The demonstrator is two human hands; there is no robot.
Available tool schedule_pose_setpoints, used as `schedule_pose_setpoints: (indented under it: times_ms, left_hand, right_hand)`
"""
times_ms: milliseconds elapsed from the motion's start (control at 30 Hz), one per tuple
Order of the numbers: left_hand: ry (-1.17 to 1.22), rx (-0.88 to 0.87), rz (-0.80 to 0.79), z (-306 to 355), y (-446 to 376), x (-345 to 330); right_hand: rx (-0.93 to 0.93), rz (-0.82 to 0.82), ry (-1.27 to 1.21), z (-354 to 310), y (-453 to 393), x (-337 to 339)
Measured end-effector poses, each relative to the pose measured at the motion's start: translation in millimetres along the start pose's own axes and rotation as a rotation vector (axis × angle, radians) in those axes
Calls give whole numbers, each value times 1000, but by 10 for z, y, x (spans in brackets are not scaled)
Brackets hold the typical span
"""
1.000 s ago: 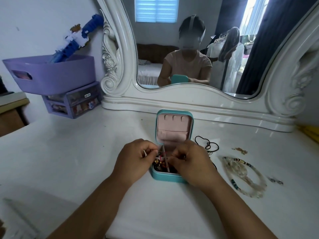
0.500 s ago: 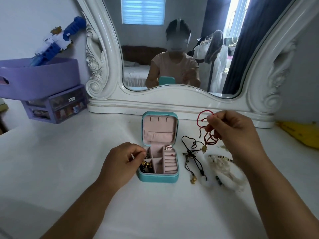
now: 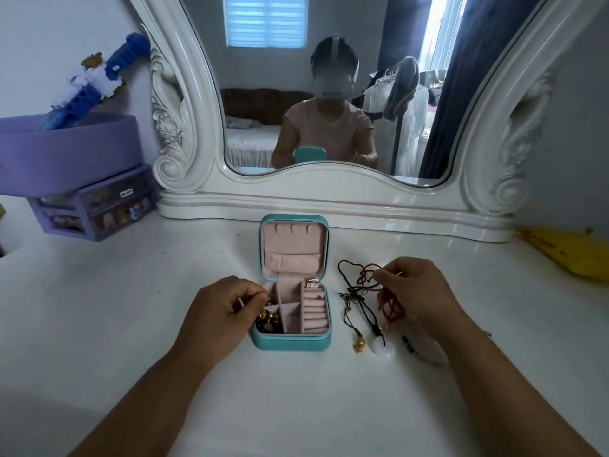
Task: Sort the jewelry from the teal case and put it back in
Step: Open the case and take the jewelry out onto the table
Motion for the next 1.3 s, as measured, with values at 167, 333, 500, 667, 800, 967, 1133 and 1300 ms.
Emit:
schedule_pose_setpoints:
  times_ms: [167,333,500,667,800,967,1133,1300]
  left_hand:
    - [8,13,-21,5,0,-7]
    - [-1,2,-15,12,3,4]
    - [0,5,-3,45,10,21]
    - [39,32,12,37,24,50]
    - [125,84,8,19,46,71]
    - [-17,140,-209,-28,80,-23]
    - [77,151,-128,30,87,-22]
    - [41,220,-123,79,84,1]
  right_hand:
    - [50,103,184,70,-132,17]
    - [80,245,141,38,-120,84]
    - [244,278,-56,-237,62,58]
    - [392,34,-82,-518,291,-263]
    - [512,-130,49,-566,407,-557]
    - [554,-130,136,-504,430,-652]
    - [546,-113,90,-469,420,-551]
    - [495,-92,41,-399,403,-466]
Point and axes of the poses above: each hand's wrist, its own y-axis away from the middle knuckle, its own x-axis out of the back of the hand, z = x × y, the point moved 4 cm from there along -y, towards the middle knuckle
